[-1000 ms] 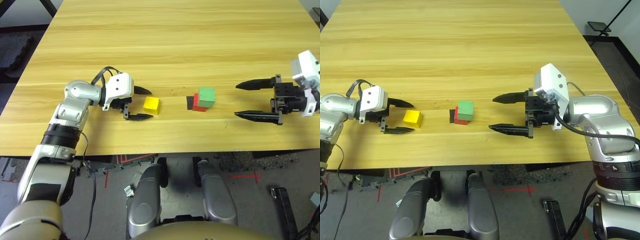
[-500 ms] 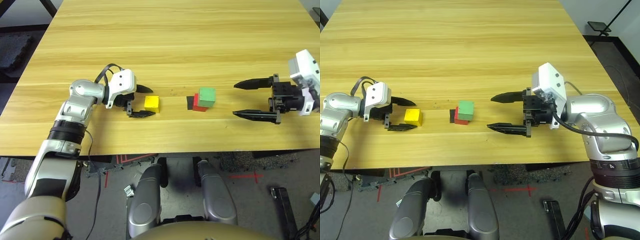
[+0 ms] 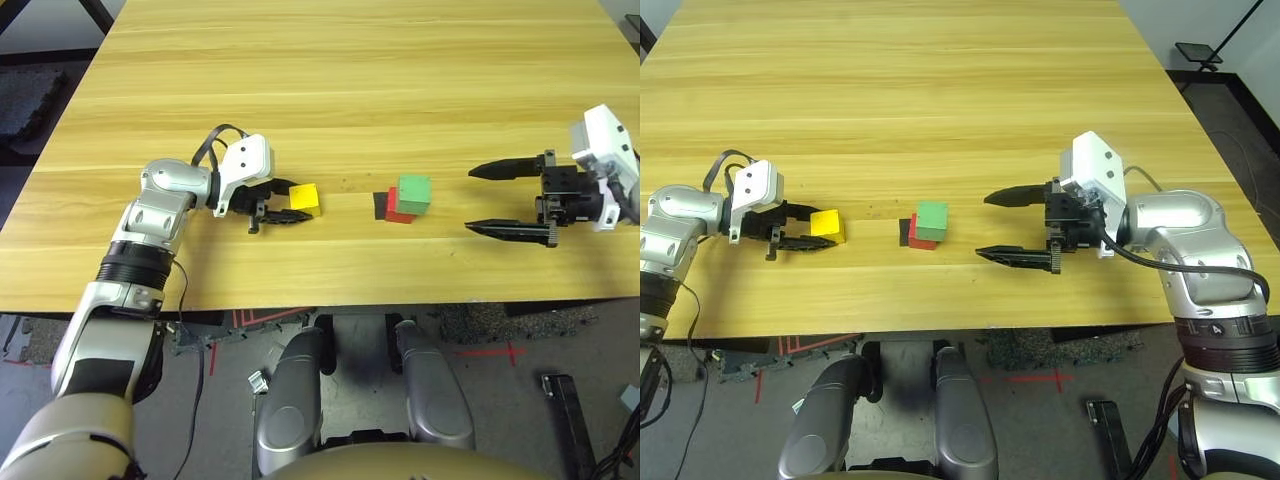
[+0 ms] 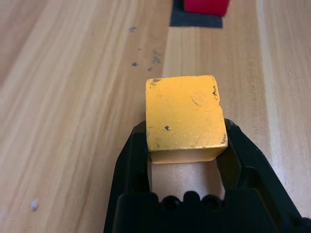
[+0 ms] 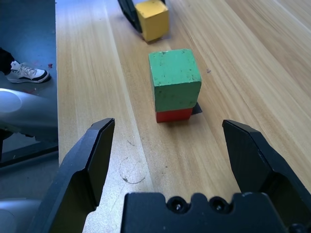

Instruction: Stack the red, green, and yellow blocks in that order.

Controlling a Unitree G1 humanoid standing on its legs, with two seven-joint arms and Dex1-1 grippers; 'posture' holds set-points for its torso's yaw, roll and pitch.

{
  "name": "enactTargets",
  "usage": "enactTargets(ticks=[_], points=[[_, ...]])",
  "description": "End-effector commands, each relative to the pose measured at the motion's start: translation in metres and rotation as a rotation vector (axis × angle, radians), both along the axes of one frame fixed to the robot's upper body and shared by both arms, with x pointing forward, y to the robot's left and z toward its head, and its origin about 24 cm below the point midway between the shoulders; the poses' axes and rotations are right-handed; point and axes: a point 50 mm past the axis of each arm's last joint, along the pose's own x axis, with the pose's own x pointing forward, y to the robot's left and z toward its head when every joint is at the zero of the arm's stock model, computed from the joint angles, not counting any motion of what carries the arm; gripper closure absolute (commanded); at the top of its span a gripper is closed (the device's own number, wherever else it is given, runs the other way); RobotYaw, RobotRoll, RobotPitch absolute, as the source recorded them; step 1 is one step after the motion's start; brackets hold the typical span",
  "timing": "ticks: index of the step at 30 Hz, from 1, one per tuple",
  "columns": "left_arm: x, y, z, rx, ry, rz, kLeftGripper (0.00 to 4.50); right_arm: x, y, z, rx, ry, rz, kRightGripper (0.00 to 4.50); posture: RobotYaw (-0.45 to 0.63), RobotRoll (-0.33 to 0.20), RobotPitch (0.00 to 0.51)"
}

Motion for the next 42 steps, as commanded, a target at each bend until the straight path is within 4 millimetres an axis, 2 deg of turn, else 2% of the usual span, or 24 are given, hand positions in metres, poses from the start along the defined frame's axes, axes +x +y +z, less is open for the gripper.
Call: enactTargets(ticks=[1,5,9,17,25,35,42], points=[[0.003,-0.008,0.024,-0.066,-0.008,0.037,2.54,-0.001,0.002,-0.002,-0.009,0.009,0.021,0.0,0.23,0.071,0.271],[-0.002,-0.024,0.049,-0.098,-0.033,-0.004,2.54,-0.005,0.003,-0.003,-0.008,0.018,0.037,0.0,0.23,0.075,0.259],[-0.012,-0.048,0.071,-0.121,-0.053,-0.094,2.54,-0.005,0.001,-0.001,-0.011,0.019,0.035,0.0,0.23,0.077,0.258],[-0.03,-0.081,0.091,-0.125,-0.043,-0.195,2.54,-0.01,-0.007,0.001,-0.029,0.021,0.011,0.0,0.21,0.094,0.26],[-0.03,-0.098,0.089,-0.07,-0.026,-0.22,2.54,-0.019,-0.014,0.006,-0.028,0.013,-0.025,0.0,0.17,0.105,0.262],[-0.018,-0.133,0.084,-0.083,-0.027,-0.237,2.54,-0.022,-0.019,0.005,-0.028,0.012,-0.057,0.0,0.16,0.106,0.267],[-0.013,-0.14,0.082,-0.092,-0.021,-0.225,2.54,-0.022,-0.017,0.005,-0.025,0.011,-0.053,0.0,0.16,0.104,0.272]])
